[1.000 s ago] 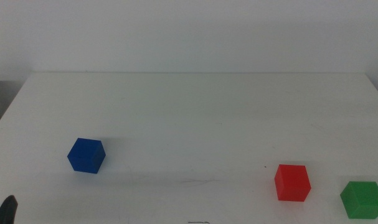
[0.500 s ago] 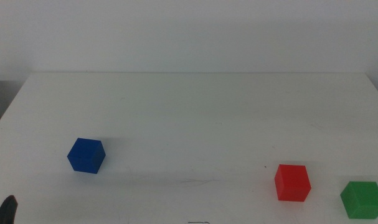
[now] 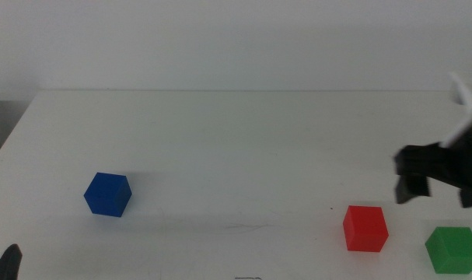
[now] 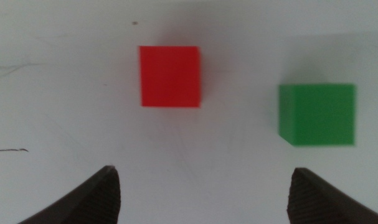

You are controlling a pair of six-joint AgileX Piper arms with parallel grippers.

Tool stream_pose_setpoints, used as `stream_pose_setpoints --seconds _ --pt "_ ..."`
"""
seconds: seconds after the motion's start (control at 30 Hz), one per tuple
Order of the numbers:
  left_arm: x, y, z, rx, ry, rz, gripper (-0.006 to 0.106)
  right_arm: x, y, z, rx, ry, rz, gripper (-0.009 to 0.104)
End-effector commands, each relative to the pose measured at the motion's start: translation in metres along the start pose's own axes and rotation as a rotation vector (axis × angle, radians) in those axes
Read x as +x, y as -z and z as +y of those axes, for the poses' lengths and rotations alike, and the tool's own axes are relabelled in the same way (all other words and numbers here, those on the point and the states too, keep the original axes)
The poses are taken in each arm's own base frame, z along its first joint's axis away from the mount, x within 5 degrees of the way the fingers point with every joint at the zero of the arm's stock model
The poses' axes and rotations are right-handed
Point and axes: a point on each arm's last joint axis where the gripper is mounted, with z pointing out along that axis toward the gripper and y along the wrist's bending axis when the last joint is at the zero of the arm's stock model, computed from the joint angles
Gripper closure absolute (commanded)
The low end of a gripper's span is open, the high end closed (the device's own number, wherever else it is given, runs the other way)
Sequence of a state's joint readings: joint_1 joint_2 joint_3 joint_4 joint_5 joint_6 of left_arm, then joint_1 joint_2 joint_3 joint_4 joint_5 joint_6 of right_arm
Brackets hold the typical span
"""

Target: Stack red cubes first, then green, then blue cubes in a specific spot.

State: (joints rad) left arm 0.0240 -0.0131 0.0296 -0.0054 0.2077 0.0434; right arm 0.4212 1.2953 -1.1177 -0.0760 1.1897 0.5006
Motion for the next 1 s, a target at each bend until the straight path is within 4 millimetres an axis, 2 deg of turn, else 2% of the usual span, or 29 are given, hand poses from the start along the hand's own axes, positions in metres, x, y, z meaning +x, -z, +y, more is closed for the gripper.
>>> stream_pose_setpoints --seconds 0.0,0.13,0.3,0.57,0.97 --pt "-0.009 0.002 0.0 0.0 0.019 -0.101 0.008 -0.014 0.007 0.012 -0.017 0.026 -0.053 0.001" --pt "-0.009 0.002 0.0 0.0 0.019 -0.101 0.008 -0.028 -0.001 0.025 -0.025 0.035 -0.038 0.001" --pt "-0.009 0.002 0.0 0.0 0.019 -0.101 0.008 -0.036 -0.019 0.03 -0.002 0.044 -0.016 0.001" --pt "-0.009 0.002 0.0 0.0 0.019 -0.101 0.008 -0.042 -0.062 0.041 0.029 0.082 0.111 0.001" --pt "-0.009 0.002 0.0 0.0 0.019 -0.101 0.008 -0.054 -0.105 0.039 0.053 0.064 0.159 0.001"
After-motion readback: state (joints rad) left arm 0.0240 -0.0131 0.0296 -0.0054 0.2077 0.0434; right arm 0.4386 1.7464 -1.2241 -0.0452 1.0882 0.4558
